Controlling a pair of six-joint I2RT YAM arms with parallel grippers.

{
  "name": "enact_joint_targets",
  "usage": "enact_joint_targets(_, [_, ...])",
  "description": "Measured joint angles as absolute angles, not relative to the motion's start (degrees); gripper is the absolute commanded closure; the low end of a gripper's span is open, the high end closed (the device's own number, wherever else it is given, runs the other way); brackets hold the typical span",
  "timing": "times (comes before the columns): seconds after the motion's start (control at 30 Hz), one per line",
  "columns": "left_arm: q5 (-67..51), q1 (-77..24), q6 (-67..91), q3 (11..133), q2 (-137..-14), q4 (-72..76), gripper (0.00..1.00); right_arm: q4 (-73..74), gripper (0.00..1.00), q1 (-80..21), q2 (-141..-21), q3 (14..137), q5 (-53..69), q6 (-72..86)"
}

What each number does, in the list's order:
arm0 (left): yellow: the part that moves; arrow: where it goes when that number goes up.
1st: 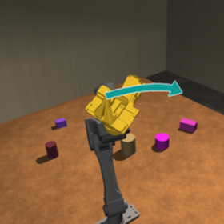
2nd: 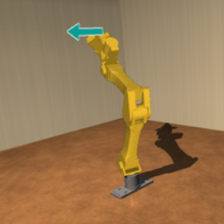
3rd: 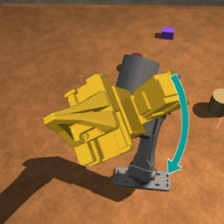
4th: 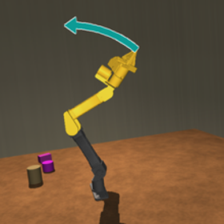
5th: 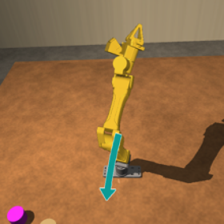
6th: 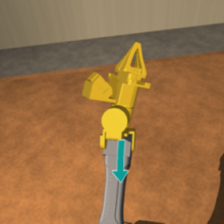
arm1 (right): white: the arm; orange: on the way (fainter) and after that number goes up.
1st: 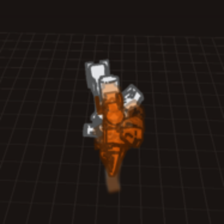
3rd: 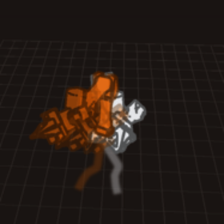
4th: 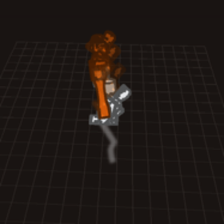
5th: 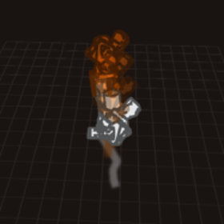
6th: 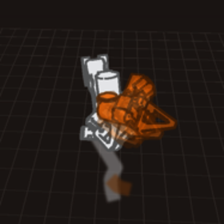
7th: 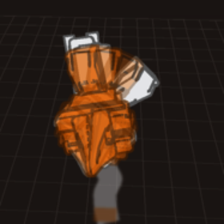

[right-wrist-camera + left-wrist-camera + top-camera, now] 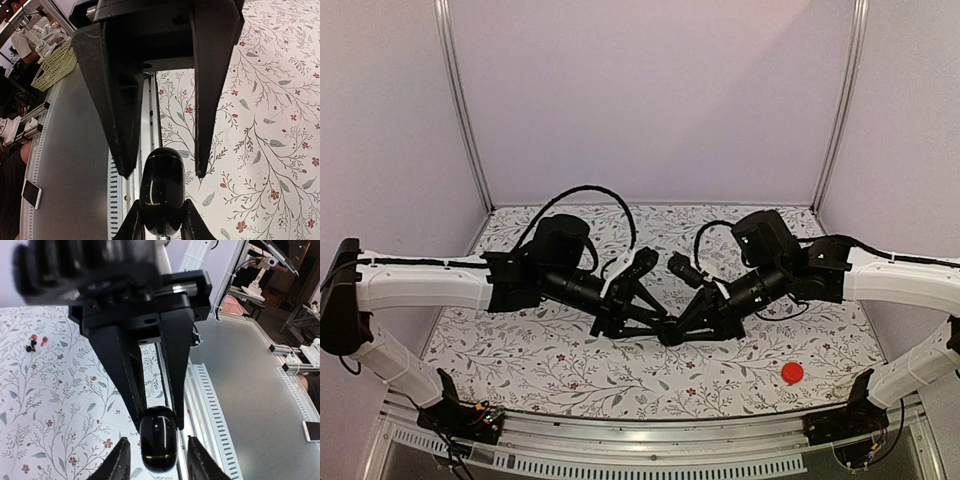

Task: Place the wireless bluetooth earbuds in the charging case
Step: Pass from the left arm to the right, then adjust both arms with the charging case at the center of the board.

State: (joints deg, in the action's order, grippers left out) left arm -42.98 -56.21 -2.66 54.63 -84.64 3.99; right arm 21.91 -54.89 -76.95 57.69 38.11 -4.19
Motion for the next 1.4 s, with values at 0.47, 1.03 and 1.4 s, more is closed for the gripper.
enact_joint_targets(0.47, [-18.2,-52.5,6.5,31.4,-57.3,27.4,0.00,6.6,0.90,-47.9,-70.2,56.2,28.7,7.2])
enact_joint_targets(1.03, [12.8,-64.0,0.9,46.0,-73.9,27.9,0.27,-9.8,0.89,-47.8,-70.6,55.3,20.1,24.8])
enact_joint_targets(1.4, [16.7,-67.2,-4.4,54.2,-83.5,26.2,0.43,-11.1,0.89,-48.8,-72.7,53.8,19.7,28.1])
